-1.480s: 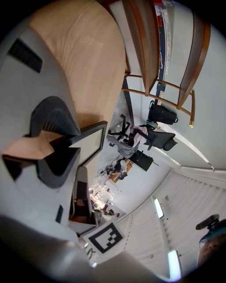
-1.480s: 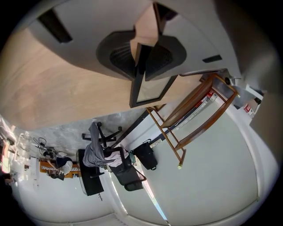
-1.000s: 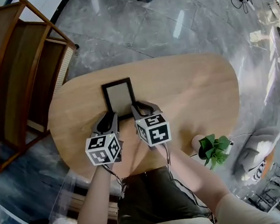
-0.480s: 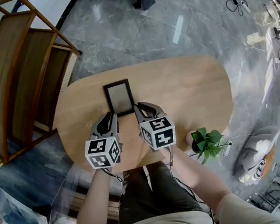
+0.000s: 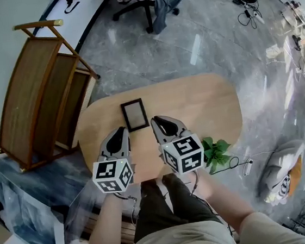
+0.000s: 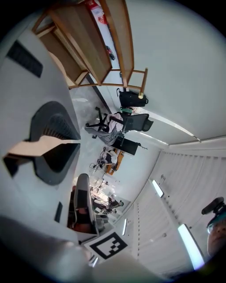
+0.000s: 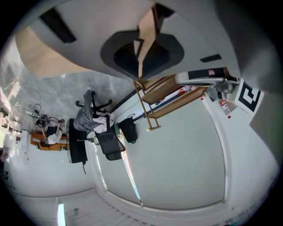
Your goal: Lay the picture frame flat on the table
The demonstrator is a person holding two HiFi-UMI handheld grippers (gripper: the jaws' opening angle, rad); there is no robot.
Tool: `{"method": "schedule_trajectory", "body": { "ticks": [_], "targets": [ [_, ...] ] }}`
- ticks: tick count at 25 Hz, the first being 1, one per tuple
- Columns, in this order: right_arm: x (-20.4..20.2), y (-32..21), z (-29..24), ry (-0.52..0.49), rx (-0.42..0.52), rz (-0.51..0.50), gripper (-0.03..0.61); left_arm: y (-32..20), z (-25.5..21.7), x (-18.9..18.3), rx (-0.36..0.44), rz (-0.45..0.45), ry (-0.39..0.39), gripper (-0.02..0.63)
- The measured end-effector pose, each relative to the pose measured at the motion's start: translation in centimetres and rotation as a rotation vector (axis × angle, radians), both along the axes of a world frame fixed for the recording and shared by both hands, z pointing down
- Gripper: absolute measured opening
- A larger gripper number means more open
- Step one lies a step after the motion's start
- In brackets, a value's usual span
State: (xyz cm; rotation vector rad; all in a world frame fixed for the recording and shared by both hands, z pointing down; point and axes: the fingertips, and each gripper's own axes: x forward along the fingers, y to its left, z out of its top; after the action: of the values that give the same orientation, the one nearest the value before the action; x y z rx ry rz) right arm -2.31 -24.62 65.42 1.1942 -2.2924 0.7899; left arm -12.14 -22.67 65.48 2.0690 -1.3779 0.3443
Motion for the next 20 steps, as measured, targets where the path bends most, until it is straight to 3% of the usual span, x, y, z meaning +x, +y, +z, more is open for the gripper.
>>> {"method": "schedule_trajectory", "body": {
  "ticks": [9, 20],
  "targets": [
    [1.5, 1.3, -16.1, -0.076, 0.157, -0.013, 0.011, 1.1, -14.9, 1.7, 0.158, 0.055, -0.039, 0.023],
    [1.8, 4.1, -30.7, -0.108, 0.333, -0.084, 0.008, 3.3, -29.9, 1.2, 0.342, 0.047, -0.081, 0.023]
  ]
}}
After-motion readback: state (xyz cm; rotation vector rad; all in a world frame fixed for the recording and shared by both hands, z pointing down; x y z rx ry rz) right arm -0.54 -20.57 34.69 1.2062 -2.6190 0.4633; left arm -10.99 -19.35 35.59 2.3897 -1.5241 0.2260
